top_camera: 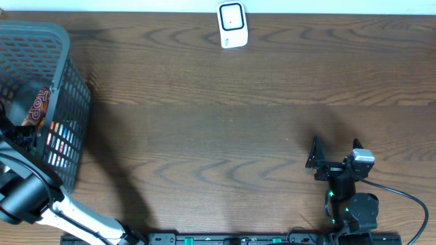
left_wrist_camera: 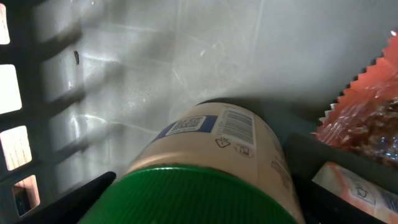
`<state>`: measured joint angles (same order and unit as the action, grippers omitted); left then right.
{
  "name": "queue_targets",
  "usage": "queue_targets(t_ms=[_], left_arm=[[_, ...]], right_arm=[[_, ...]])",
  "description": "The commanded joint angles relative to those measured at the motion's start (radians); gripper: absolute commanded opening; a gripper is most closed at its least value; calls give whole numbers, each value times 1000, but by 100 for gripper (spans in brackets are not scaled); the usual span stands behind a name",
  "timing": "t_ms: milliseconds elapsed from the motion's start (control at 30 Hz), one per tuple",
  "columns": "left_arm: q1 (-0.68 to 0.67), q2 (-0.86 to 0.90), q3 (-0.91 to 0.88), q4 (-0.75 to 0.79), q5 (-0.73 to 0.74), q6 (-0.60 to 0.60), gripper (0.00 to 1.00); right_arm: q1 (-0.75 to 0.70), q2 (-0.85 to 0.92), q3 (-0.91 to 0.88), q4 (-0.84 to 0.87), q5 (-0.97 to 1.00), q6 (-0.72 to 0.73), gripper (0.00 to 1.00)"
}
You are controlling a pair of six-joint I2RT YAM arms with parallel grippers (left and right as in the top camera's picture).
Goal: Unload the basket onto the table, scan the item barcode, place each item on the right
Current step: 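Grasp the green-lidded tub with the left gripper and lift it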
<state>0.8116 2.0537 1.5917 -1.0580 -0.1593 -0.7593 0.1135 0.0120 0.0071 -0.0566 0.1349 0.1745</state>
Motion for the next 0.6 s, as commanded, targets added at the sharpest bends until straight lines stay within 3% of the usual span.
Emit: queue_targets(t_ms=[0, 167, 567], left_arm=[[3, 2, -5, 0, -11, 8, 76], [4, 2, -5, 6, -12, 50, 51], [3, -77, 117, -82, -24, 105, 49]], right_arm=[[-1, -7, -2, -3, 6, -11, 99], [-1, -7, -2, -3, 6, -11, 99], [-1, -7, -2, -3, 6, -11, 99]])
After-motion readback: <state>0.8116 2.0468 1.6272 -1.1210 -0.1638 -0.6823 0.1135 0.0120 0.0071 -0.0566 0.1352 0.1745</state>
